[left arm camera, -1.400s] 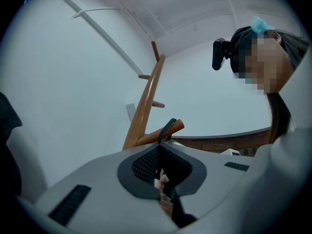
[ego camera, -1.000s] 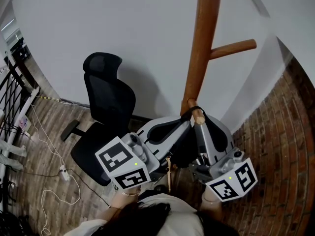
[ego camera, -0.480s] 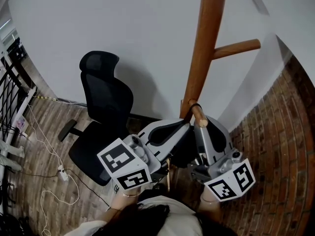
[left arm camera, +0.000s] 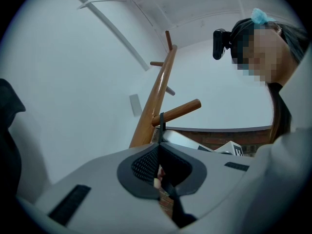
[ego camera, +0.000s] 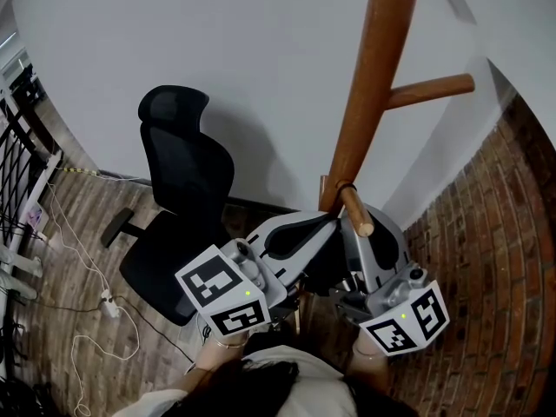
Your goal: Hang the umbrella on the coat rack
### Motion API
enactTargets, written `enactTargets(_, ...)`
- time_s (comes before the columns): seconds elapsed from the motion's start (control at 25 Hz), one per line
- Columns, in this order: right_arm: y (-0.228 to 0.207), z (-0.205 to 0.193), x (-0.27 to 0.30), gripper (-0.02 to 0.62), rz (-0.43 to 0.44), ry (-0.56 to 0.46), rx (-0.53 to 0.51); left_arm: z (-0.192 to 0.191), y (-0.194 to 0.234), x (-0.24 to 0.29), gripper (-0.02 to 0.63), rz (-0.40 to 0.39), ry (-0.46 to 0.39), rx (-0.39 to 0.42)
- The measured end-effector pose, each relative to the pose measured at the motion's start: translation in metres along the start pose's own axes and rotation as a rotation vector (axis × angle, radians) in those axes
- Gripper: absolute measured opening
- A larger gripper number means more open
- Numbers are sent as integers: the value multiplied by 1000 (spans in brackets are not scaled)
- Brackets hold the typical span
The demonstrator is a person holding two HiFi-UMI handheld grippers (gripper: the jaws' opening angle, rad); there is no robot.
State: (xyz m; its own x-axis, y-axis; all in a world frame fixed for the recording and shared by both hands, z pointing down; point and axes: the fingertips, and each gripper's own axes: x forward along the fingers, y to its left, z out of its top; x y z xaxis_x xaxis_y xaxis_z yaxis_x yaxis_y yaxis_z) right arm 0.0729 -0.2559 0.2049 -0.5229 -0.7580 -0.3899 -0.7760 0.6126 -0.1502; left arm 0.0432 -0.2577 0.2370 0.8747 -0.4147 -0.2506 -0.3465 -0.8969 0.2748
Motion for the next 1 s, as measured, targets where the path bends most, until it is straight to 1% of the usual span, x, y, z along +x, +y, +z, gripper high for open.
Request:
enactTargets(0.16, 2, 0, -2, 37, 11, -1, 10, 1, 0, -4, 11, 6, -11, 9)
enactTargets(0.36, 4, -1, -4, 37, 12, 11, -1, 4, -2, -7, 11, 16, -27, 22)
enactTargets(0.6, 5, -6, -10, 37, 15, 26, 2, 17, -1, -15, 11, 33, -104, 16)
enactTargets(0.8, 5, -7, -19, 37, 14, 33, 7, 14, 2, -21, 11, 77, -102, 17)
enactTargets(1.0, 9, -6, -29, 37, 18, 35, 9, 6, -9, -24, 11, 86, -87, 22)
